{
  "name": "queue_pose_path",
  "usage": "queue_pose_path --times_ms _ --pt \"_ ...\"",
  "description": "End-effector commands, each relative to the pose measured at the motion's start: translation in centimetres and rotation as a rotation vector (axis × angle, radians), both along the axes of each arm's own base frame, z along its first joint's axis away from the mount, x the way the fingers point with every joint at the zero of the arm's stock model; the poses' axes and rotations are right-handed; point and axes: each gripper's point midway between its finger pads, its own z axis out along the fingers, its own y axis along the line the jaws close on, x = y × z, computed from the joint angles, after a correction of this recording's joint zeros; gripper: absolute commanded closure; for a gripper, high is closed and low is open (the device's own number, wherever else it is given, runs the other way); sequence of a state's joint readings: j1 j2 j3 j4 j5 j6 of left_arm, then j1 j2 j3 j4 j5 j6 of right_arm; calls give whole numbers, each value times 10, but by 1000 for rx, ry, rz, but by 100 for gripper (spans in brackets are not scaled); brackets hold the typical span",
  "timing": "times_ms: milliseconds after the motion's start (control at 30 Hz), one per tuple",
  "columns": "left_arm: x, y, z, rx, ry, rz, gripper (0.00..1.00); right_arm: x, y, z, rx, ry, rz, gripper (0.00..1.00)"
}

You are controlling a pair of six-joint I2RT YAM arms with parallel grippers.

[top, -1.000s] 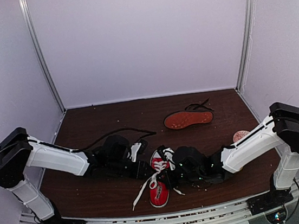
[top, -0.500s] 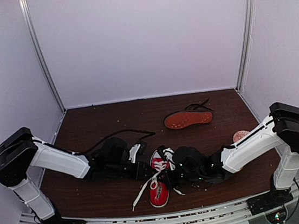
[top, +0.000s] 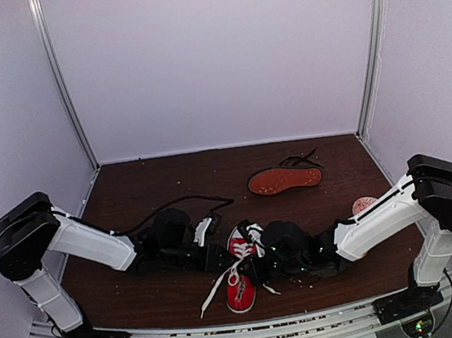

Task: Tie the shoes
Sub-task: Cross the half-tied shoelace with the shoelace loop.

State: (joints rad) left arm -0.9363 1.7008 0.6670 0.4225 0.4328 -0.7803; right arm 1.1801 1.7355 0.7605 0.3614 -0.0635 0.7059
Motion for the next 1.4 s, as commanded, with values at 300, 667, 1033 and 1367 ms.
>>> queue_pose_path --times_ms 300,667,1033,1367 --pt "-23 -14 4 -106 56 -125 71 2 -2 2 -1 -7 -2 100" --pt "-30 -13 -1 -121 93 -142 97 2 -3 4 1 -14 -8 100" --pt "-12 -5 3 -68 52 -29 100 5 -12 14 -9 -38 -27 97" --pt "-3 4 5 -17 29 39 100 3 -45 38 -13 -103 -64 73"
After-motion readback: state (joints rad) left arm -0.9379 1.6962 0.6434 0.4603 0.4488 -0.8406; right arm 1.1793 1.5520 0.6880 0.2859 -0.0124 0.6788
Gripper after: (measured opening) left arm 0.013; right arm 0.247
